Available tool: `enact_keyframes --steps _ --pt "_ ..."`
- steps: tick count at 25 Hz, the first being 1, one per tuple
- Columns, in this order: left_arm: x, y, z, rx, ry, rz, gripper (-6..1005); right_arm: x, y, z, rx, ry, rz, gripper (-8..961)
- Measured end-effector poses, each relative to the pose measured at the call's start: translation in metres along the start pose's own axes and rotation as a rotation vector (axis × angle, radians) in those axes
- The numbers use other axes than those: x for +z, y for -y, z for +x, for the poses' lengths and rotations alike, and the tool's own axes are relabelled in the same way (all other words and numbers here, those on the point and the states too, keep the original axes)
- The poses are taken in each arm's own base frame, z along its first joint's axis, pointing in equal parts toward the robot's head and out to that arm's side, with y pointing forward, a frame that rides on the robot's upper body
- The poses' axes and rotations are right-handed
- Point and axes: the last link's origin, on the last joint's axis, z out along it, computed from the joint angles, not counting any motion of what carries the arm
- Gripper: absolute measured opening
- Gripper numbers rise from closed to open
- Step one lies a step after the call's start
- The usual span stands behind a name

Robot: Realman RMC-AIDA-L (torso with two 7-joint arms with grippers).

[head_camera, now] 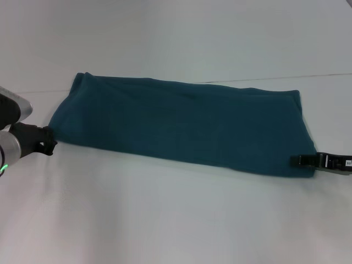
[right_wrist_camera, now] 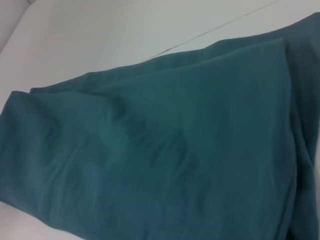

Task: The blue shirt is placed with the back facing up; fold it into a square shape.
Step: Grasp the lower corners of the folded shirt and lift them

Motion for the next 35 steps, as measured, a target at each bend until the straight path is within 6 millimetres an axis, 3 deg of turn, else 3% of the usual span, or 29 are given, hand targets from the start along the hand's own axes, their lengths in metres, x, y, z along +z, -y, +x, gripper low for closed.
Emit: enact_keyframes --steps 5,10,18,35 --pt "0.000 0.000 0.000 0.000 0.000 0.000 1 0.002 -0.001 0.001 -0.014 -0.014 0.000 436" --pt "0.000 -0.001 0.000 0.002 0.000 -0.004 19 0.000 -0.001 0.002 -0.017 -0.013 -0.001 187" --pt "0.001 -0.005 0.002 0.020 0.000 -0.018 55 -0.003 0.001 0.001 -0.014 -0.006 0.001 10" --pt "0.000 -0.011 0.000 -0.085 0.011 -0.058 132 -0.022 0.014 0.002 -0.013 -0.026 0.010 11"
